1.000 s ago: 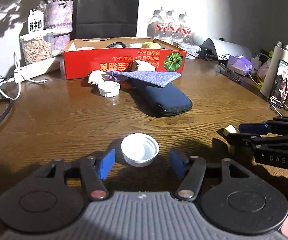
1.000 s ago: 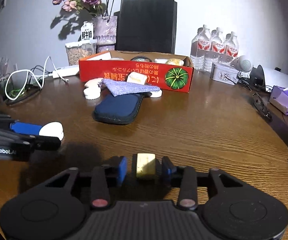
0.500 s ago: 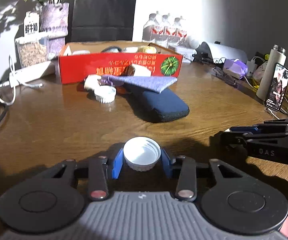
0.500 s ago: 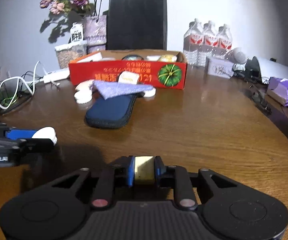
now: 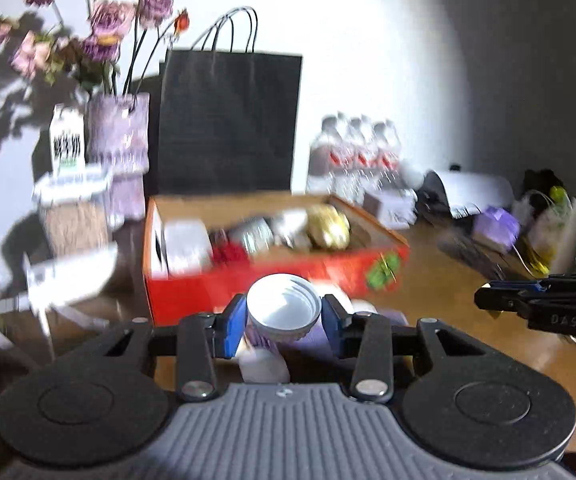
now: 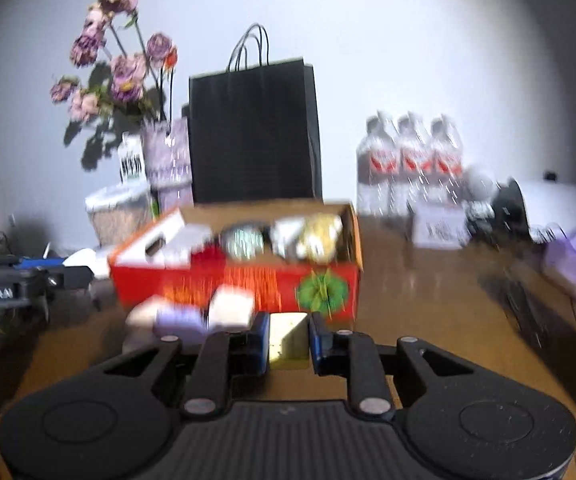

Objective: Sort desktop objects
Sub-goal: 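Carry the cap and yellow block into the cardboard box and open both tools, then withdraw both open tools from the box back over the table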

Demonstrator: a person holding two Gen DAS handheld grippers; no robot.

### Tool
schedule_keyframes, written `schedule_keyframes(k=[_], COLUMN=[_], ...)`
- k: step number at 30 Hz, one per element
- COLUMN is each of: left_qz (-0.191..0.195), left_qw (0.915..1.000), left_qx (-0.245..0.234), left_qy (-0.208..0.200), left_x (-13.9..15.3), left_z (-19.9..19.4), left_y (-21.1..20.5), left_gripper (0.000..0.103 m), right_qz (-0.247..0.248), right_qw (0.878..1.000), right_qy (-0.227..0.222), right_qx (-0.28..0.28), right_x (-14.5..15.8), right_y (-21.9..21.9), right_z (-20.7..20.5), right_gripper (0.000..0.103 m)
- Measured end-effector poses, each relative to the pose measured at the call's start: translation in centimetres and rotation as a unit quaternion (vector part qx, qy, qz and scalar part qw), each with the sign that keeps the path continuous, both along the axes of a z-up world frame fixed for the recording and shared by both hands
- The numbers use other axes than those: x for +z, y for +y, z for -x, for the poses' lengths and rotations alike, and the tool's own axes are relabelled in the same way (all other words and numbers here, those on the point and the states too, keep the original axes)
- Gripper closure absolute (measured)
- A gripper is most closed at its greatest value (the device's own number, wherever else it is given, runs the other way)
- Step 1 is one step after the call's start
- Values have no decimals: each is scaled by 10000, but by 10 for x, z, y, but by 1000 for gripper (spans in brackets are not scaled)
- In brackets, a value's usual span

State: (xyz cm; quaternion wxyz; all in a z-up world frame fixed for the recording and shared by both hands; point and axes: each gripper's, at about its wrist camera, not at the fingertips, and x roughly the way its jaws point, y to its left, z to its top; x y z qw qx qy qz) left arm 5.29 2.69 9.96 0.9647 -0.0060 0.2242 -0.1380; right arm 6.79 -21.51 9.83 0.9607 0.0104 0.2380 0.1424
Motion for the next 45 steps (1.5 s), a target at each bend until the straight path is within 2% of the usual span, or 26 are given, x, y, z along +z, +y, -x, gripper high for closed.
schedule_keyframes(k=[4,7,9,12,14,17,20,21,22,23,25,29,33,35,38,41,45], left_qz=[-81,-440,-659,-800,-1059,-1040,-1083,-1131,-1140,-1100,-984,-556,-504,-407,-334,-349,-273], left_qw=[9998,9985,9957,9892,9850,9814,9828,9824,9823,9831,9842,9864,9875,9893,9917,9929,9938], left_qx=[-154,-21,372,609,658,784,642,589,573,561,636,707,753,731,688,695,765], left_qy=[120,325,534,1067,1194,1410,1353,1361,1369,1352,1325,1376,1286,1193,1030,896,762], left_x=[18,15,7,-14,-28,-45,-49,-49,-50,-51,-50,-36,-16,-5,7,11,5], left_z=[-70,-127,-156,-195,-207,-222,-227,-228,-232,-234,-236,-230,-207,-188,-154,-117,-64], left_y=[-3,-10,-4,12,15,23,20,18,18,18,19,24,16,14,9,3,-4], left_gripper=[62,62,62,62,61,60,48,41,36,29,29,21,11,2,0,0,0], right_qz=[-141,-284,-397,-204,-27,256,338,214,98,19,63,61,4,12,58,186,333], right_qw=[9998,9983,9935,9851,9755,9682,9610,9607,9613,9636,9685,9738,9774,9806,9872,9933,9964], right_qy=[-49,480,1047,1674,2157,2469,2743,2766,2752,2670,2483,2266,2110,1954,1579,1120,739], right_qx=[131,193,188,333,429,303,91,73,122,148,149,163,146,149,232,233,233], right_x=[24,27,17,-5,-25,-51,-65,-63,-61,-57,-48,-30,-17,-11,-1,5,-2], right_y=[11,26,39,65,85,102,103,100,98,96,94,81,68,62,54,47,38], right_z=[-77,-152,-200,-251,-278,-299,-313,-314,-313,-310,-301,-279,-248,-228,-186,-137,-71], right_gripper=[84,84,84,84,83,83,81,68,45,39,37,36,33,33,32,25,21])
